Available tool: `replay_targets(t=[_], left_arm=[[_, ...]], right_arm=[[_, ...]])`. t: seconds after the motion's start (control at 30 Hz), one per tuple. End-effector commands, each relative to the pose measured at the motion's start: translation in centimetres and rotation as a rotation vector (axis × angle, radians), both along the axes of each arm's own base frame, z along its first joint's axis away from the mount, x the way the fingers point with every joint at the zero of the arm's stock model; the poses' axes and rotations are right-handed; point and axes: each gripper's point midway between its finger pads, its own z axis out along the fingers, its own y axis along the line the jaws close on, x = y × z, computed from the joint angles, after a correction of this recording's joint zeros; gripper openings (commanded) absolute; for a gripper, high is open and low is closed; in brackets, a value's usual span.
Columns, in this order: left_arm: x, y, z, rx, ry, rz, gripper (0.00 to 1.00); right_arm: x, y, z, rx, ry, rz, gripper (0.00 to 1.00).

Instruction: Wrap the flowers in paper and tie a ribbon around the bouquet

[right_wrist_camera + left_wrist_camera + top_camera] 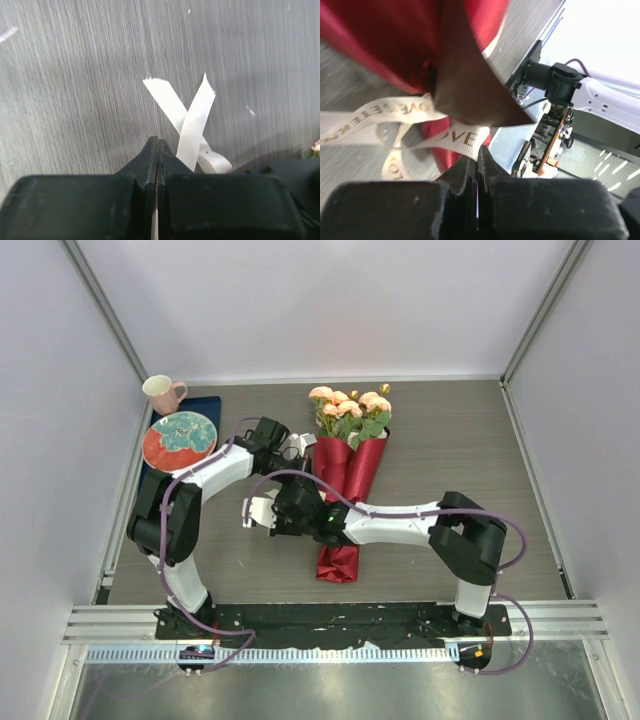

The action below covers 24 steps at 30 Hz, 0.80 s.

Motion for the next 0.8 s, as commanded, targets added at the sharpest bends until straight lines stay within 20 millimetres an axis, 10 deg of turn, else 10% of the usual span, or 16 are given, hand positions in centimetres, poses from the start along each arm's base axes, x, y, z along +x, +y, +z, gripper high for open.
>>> replay_targets(t=[0.0,0.17,0.77], left_arm=[[-1.7,1.3,-0.9,0.059,0.074,0.009,0.00],[-1.7,0.8,-0.3,0.018,0.084,0.000,0.00],[-1.0,-0.4,1.5,-0.051,0.092,0.000,0.03]], right_arm=[[2.1,0.4,6.5,0.187,-0.053,-0.077,0.01],[6.0,-0.6,5.9,0.067,-0.214,-0.270,0.31],[9.6,-2.5,1.5,-0.213,-0.380,-0.340,0.43]])
